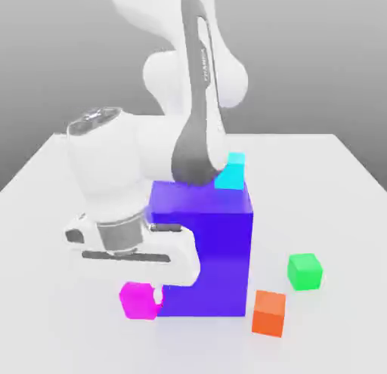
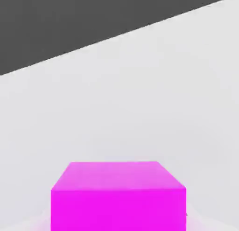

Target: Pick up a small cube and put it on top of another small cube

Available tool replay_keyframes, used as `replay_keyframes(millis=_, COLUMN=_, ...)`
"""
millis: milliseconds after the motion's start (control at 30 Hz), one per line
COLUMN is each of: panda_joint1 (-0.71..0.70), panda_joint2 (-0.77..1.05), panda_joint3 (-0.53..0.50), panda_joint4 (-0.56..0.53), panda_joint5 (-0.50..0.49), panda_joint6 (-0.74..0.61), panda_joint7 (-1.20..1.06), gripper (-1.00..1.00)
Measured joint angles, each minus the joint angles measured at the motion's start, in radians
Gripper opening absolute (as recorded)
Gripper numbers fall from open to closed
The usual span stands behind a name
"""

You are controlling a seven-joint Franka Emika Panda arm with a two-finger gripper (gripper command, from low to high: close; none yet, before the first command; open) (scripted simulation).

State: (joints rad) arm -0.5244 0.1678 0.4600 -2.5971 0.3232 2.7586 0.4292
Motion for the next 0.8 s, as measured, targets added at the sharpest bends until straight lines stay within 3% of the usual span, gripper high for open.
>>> replay_keyframes(millis=467, panda_joint1=0.092, panda_joint2=-0.045, panda_joint3=0.388, panda_joint4=-0.002, panda_joint5=0.070, panda_joint6=-0.084, panda_joint7=-0.797, gripper=-1.00)
replay_keyframes(millis=800, panda_joint1=0.215, panda_joint2=-0.171, panda_joint3=0.553, panda_joint4=-0.016, panda_joint5=0.214, panda_joint6=-0.161, panda_joint7=-1.420, gripper=-1.00)
